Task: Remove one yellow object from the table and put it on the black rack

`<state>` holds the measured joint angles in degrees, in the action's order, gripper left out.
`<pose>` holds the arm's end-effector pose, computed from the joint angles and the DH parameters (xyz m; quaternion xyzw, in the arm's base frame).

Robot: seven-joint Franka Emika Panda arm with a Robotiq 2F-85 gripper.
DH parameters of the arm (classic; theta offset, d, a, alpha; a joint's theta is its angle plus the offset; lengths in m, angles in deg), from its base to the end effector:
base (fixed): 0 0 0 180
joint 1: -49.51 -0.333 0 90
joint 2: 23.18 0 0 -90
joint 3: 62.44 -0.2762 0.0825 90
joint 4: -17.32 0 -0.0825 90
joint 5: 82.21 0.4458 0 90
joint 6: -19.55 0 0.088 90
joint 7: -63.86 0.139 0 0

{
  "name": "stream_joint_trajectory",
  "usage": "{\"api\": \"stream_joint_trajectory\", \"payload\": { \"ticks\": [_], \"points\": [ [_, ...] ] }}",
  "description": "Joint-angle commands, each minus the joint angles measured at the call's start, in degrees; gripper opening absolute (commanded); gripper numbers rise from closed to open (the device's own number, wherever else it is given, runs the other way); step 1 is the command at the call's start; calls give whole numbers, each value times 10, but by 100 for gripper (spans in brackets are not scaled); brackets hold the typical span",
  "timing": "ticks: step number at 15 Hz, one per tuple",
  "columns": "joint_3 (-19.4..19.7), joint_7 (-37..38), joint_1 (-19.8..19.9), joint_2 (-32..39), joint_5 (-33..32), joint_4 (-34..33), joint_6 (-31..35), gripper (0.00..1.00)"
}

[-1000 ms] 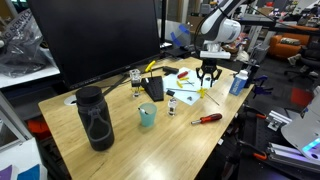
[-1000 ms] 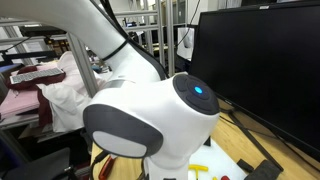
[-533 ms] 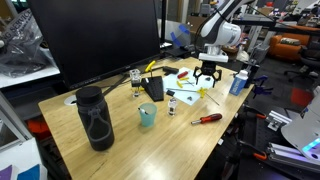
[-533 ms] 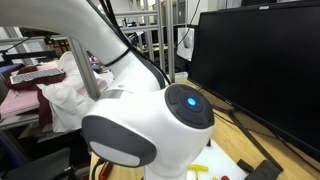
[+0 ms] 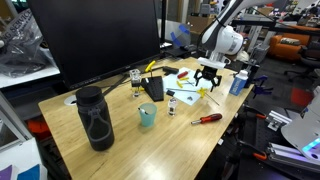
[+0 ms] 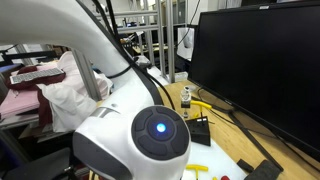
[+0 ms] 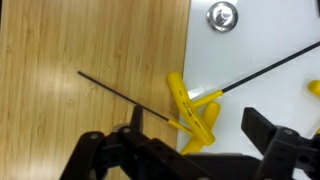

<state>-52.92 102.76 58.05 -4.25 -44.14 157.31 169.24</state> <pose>0.4418 -0.1605 0.0321 -0.6937 0.7077 0.0866 0.1024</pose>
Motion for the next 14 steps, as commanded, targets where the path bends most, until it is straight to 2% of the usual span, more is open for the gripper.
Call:
{"api": "stream_joint_trajectory", "payload": {
  "ticks": [1,14],
  "points": [
    [-4,26,-11,3,25,17,44,100],
    [-9,75,-31,48,15,13,135,100]
  ]
}}
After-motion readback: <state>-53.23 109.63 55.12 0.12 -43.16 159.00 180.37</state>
